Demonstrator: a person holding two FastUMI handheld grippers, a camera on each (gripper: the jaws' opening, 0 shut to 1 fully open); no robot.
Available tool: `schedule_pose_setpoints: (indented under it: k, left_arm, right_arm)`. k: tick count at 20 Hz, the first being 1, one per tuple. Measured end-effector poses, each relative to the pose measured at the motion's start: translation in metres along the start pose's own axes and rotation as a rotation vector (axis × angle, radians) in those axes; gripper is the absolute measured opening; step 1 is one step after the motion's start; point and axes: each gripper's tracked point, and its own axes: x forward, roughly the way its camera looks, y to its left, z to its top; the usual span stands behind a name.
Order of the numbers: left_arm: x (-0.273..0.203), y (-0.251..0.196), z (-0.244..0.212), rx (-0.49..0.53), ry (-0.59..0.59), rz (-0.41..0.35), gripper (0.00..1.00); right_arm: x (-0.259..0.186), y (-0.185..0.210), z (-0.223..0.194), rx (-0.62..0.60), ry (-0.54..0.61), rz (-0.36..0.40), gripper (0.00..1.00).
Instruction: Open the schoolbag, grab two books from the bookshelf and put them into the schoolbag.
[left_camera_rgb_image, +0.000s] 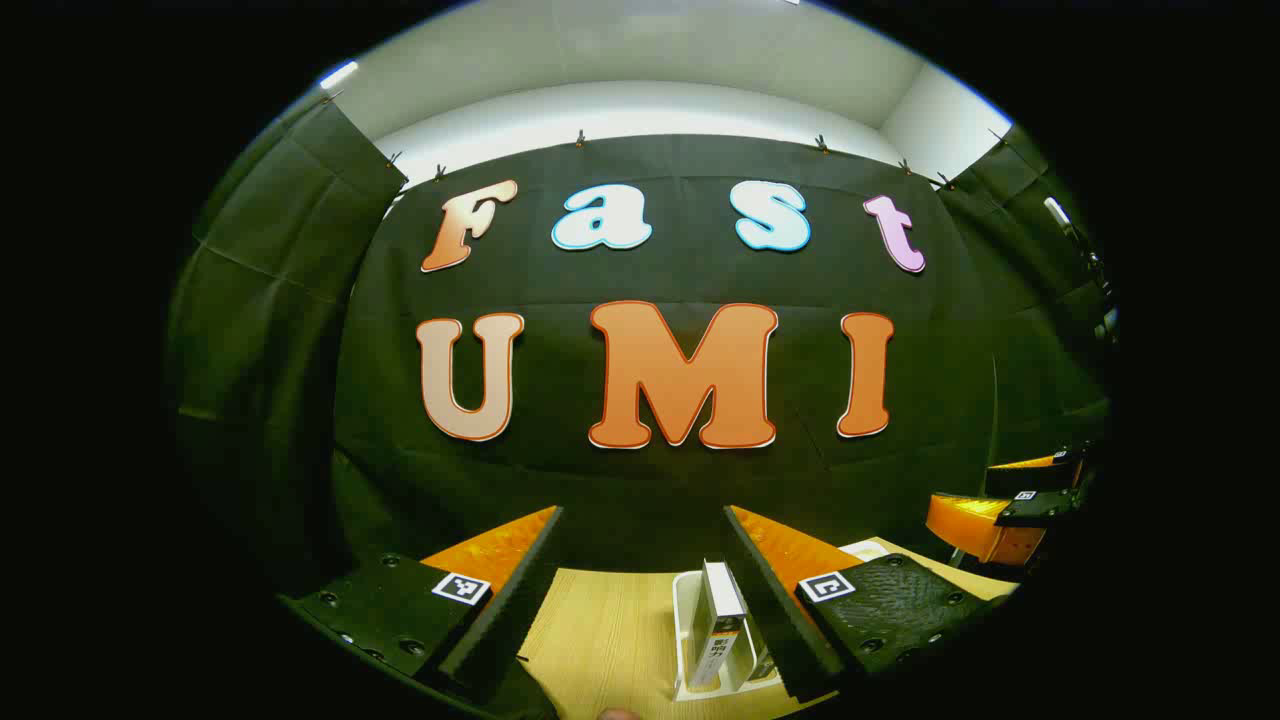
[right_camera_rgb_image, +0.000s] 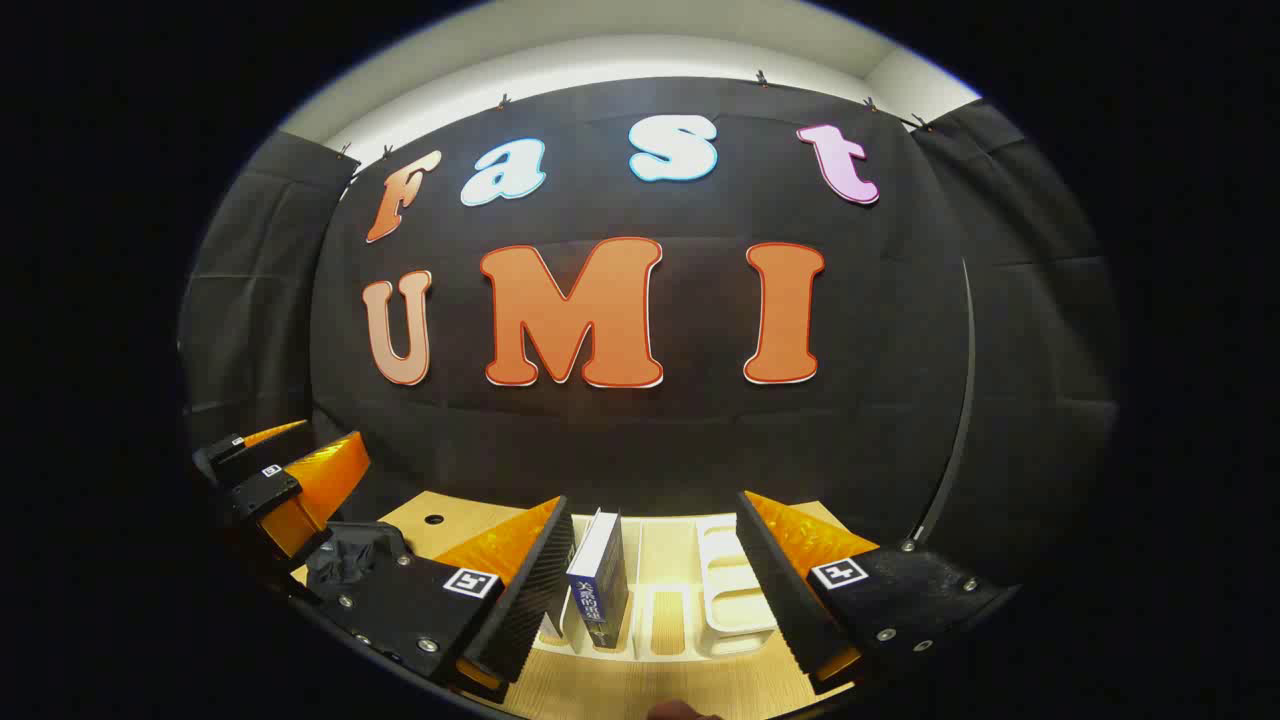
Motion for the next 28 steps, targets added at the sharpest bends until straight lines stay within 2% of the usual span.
schedule_pose_setpoints:
  k: [13,15,16,17,18,19,21,22,28]
  left_arm:
    - [0.001,0.003,-0.005,0.019,0.008,0.006,0.99]
    - [0.001,0.002,-0.006,0.02,0.008,0.004,0.96]
    - [0.002,0.004,-0.006,0.024,0.008,0.008,0.99]
    - [0.002,0.005,-0.009,0.028,0.011,0.008,0.96]
    - [0.003,0.007,-0.01,0.031,0.015,0.01,0.99]
    - [0.002,0.006,-0.013,0.037,0.018,0.005,0.96]
    - [0.003,0.005,-0.018,0.063,0.024,-0.002,0.99]
    - [0.002,0.004,-0.021,0.08,0.03,-0.008,0.96]
    - [-0.015,0.005,-0.047,0.242,0.06,-0.016,0.96]
  right_arm:
    - [0.002,0.019,-0.001,-0.063,-0.009,0.055,0.98]
    - [0.003,0.02,-0.002,-0.058,-0.002,0.061,0.98]
    - [0.002,0.019,-0.002,-0.058,0.001,0.059,0.98]
    - [0.002,0.018,-0.003,-0.056,0.002,0.061,0.98]
    - [0.003,0.019,-0.004,-0.056,0.005,0.058,0.98]
    - [0.003,0.019,-0.005,-0.055,0.008,0.061,0.98]
    - [0.005,0.014,-0.008,-0.068,0.014,0.053,0.98]
    - [0.006,0.013,-0.01,-0.07,0.019,0.055,0.98]
    - [0.014,0.0,-0.029,-0.072,0.06,0.051,0.98]
